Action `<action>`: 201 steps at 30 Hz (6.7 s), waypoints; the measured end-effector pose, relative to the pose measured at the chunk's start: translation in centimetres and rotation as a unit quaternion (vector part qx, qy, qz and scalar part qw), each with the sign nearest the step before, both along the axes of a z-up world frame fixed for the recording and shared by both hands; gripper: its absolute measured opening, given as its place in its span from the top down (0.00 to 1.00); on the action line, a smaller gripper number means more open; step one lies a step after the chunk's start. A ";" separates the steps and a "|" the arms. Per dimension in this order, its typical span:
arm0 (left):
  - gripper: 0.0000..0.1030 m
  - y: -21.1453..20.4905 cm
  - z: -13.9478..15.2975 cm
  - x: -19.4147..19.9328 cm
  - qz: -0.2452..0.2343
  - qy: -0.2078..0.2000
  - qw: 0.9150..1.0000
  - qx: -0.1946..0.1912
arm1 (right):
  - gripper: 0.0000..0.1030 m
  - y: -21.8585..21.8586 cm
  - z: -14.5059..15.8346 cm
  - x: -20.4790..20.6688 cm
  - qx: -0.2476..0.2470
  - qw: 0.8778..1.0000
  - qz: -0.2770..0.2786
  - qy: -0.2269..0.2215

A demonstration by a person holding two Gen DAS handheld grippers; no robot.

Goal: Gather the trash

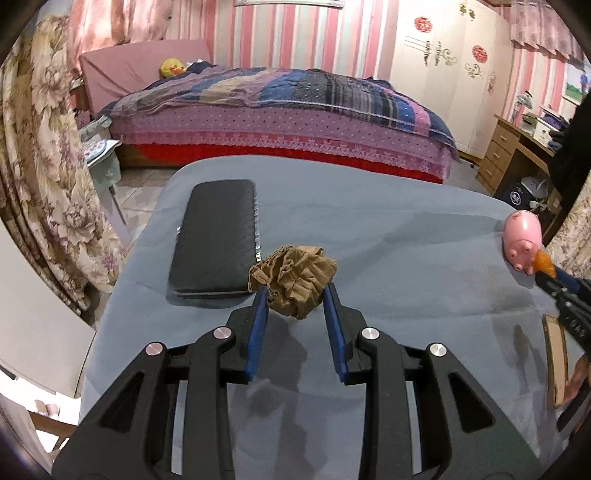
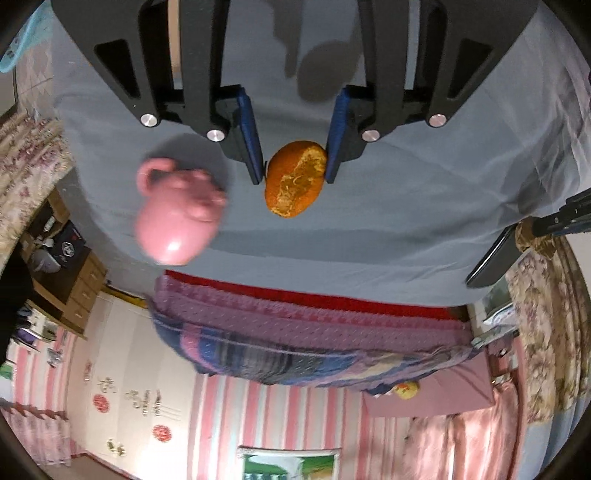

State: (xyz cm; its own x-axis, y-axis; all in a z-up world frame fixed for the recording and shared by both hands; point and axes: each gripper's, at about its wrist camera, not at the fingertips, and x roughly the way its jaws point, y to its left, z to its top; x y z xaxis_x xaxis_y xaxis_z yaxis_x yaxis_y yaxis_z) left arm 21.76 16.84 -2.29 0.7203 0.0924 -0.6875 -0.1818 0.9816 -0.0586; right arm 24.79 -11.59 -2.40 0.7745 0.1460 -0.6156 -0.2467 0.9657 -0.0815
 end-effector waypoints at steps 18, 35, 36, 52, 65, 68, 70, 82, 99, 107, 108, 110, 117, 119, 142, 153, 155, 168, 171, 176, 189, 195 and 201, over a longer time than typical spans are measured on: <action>0.72 -14.3 2.7 -2.3 -0.106 -0.042 0.993 -0.024 | 0.67 -21.5 1.2 -9.1 -0.029 0.987 -0.156 -0.008; 0.72 -37.5 3.0 -6.4 -0.272 -0.053 0.960 -0.046 | 0.67 -37.2 2.6 -18.2 -0.011 0.963 -0.266 -0.036; 0.72 -38.4 2.8 -6.6 -0.279 -0.052 0.958 -0.047 | 0.67 -37.9 2.4 -18.7 -0.012 0.962 -0.271 -0.036; 0.72 -55.3 -1.0 -11.5 -0.420 -0.017 0.907 -0.030 | 0.67 -45.2 -0.2 -22.8 0.015 0.946 -0.322 -0.028; 0.20 -58.1 0.1 -11.0 -0.418 -0.028 0.908 -0.010 | 0.67 -46.6 -1.1 -23.6 0.023 0.943 -0.330 -0.021; 0.15 -56.6 0.2 -10.5 -0.402 -0.026 0.915 -0.017 | 0.67 -46.5 -1.6 -23.4 0.028 0.943 -0.331 -0.016; 0.11 -55.7 0.3 -10.4 -0.390 -0.031 0.920 -0.013 | 0.67 -46.2 -1.8 -23.2 0.029 0.944 -0.328 -0.014; 0.05 -49.2 1.3 -11.3 -0.364 -0.055 0.930 0.001 | 0.32 -43.4 -2.3 -20.7 0.048 0.947 -0.317 -0.003; 0.05 -37.3 3.8 -12.9 -0.303 -0.063 0.951 0.003 | 0.04 -36.4 1.0 -21.1 0.032 0.944 -0.328 -0.038; 0.05 -29.4 4.3 -14.9 -0.266 -0.073 0.961 0.020 | 0.04 -28.7 3.4 -21.4 0.052 0.946 -0.314 -0.060; 0.05 -28.2 4.2 -15.1 -0.259 -0.071 0.963 0.017 | 0.04 -27.6 3.7 -21.4 0.055 0.947 -0.311 -0.063; 0.05 -25.8 4.0 -15.2 -0.245 -0.066 0.967 0.013 | 0.04 -26.2 4.0 -21.6 0.058 0.948 -0.306 -0.066; 0.05 -18.7 2.7 -15.8 -0.182 -0.063 0.981 0.013 | 0.04 -18.2 4.7 -21.8 0.044 0.958 -0.274 -0.070; 0.05 -17.3 2.4 -15.9 -0.178 -0.062 0.982 0.008 | 0.04 -15.6 4.5 -22.1 0.036 0.961 -0.264 -0.068; 0.05 -16.5 2.7 -19.9 -0.165 -0.085 0.982 0.036 | 0.04 -7.5 3.1 -25.5 0.043 0.973 -0.214 -0.071; 0.05 -16.3 2.7 -20.0 -0.158 -0.087 0.983 0.034 | 0.04 -7.6 3.0 -25.4 0.028 0.975 -0.207 -0.074; 0.05 -16.2 2.7 -19.9 -0.158 -0.087 0.983 0.032 | 0.04 -7.5 3.1 -25.5 0.026 0.975 -0.206 -0.080; 0.05 -16.4 2.3 -19.7 -0.160 -0.088 0.982 0.039 | 0.04 -8.1 3.3 -25.1 0.039 0.976 -0.197 -0.088; 0.05 -16.4 2.2 -19.5 -0.162 -0.086 0.982 0.039 | 0.04 -8.2 3.2 -24.9 0.040 0.976 -0.198 -0.084; 0.05 -16.6 2.4 -19.7 -0.161 -0.093 0.981 0.045 | 0.04 -8.3 3.2 -25.0 0.039 0.976 -0.198 -0.084; 0.05 -16.6 2.3 -19.3 -0.163 -0.085 0.982 0.044 | 0.04 -8.5 3.2 -25.0 0.033 0.975 -0.200 -0.090; 0.05 -16.6 2.3 -19.3 -0.163 -0.086 0.982 0.047 | 0.04 -8.6 3.2 -25.0 0.033 0.975 -0.201 -0.090; 0.05 -16.8 2.4 -19.4 -0.163 -0.090 0.981 0.054 | 0.04 -8.6 3.3 -25.1 0.030 0.975 -0.202 -0.090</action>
State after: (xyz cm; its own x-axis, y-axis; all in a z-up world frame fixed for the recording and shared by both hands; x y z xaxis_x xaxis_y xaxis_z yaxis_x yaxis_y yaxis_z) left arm 2.37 0.06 0.12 0.8326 -0.0976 -0.5452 0.1466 0.9881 0.0470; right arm -0.29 -20.18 0.86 0.8711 -0.1618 -0.4638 0.1682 0.9854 -0.0278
